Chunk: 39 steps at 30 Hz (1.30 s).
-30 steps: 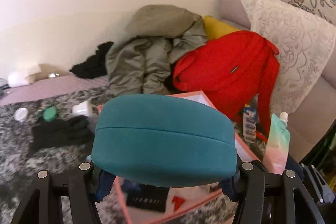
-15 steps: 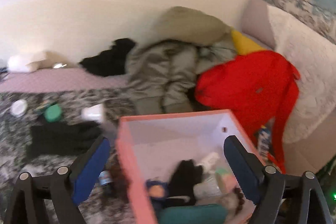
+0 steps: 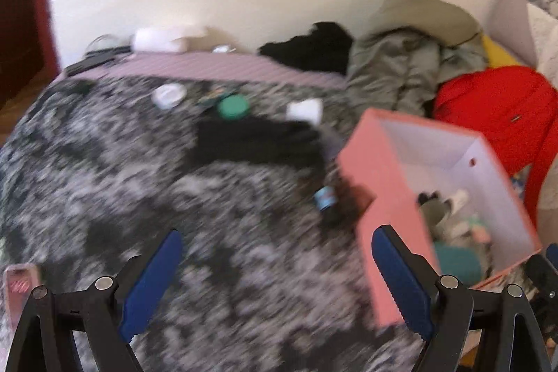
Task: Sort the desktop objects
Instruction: 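Grasp the brown hair clip with the left tool while the right grasps the small dark bottle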
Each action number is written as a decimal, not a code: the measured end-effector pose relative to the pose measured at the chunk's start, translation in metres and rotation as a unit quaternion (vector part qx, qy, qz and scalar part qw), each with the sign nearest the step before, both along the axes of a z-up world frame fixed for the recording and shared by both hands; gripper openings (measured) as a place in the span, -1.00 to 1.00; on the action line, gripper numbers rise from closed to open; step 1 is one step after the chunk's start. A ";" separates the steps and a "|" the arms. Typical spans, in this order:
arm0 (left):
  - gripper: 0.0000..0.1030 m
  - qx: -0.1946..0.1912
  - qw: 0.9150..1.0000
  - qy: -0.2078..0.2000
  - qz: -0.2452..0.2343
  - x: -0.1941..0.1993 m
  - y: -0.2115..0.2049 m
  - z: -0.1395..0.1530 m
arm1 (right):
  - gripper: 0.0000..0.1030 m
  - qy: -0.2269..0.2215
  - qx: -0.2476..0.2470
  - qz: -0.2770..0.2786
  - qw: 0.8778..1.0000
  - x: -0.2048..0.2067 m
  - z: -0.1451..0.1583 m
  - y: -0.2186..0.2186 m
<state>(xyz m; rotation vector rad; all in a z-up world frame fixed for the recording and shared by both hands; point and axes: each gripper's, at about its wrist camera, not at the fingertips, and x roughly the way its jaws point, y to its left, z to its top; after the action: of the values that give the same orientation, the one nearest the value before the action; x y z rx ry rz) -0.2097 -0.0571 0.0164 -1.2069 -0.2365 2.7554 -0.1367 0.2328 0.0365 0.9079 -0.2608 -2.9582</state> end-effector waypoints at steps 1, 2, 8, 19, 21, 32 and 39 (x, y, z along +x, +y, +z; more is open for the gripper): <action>0.79 0.000 1.000 -0.007 0.004 0.004 -0.008 -0.006 | 0.94 -0.004 0.002 0.010 1.000 0.002 -0.003 -0.013; 0.79 -0.001 1.000 -0.014 0.007 0.008 -0.017 -0.013 | 0.94 -0.008 0.003 0.021 1.000 0.004 -0.006 -0.026; 0.79 0.022 0.998 -0.056 -0.002 -0.015 -0.037 -0.036 | 0.88 -0.037 0.025 0.057 0.997 0.007 -0.043 -0.090; 0.79 -0.178 0.957 -0.034 -0.226 -0.111 0.098 -0.079 | 0.78 -0.059 0.053 0.110 0.991 0.003 -0.114 -0.127; 0.79 -0.176 0.939 -0.042 -0.294 -0.124 0.120 -0.095 | 0.78 -0.064 0.049 0.118 0.990 -0.004 -0.123 -0.125; 0.79 -0.085 0.904 -0.116 -0.402 -0.209 0.170 -0.155 | 0.79 -0.080 0.011 0.143 0.987 -0.032 -0.141 -0.112; 0.81 -0.027 0.890 -0.149 -0.430 -0.244 0.173 -0.175 | 0.78 -0.098 0.026 0.167 0.981 -0.045 -0.151 -0.121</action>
<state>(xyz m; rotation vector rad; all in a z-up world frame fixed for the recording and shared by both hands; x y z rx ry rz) -0.4535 0.1160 -0.1588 -1.3174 0.2941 1.8178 -0.1813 0.1118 -0.1146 1.1275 -0.0291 -2.5827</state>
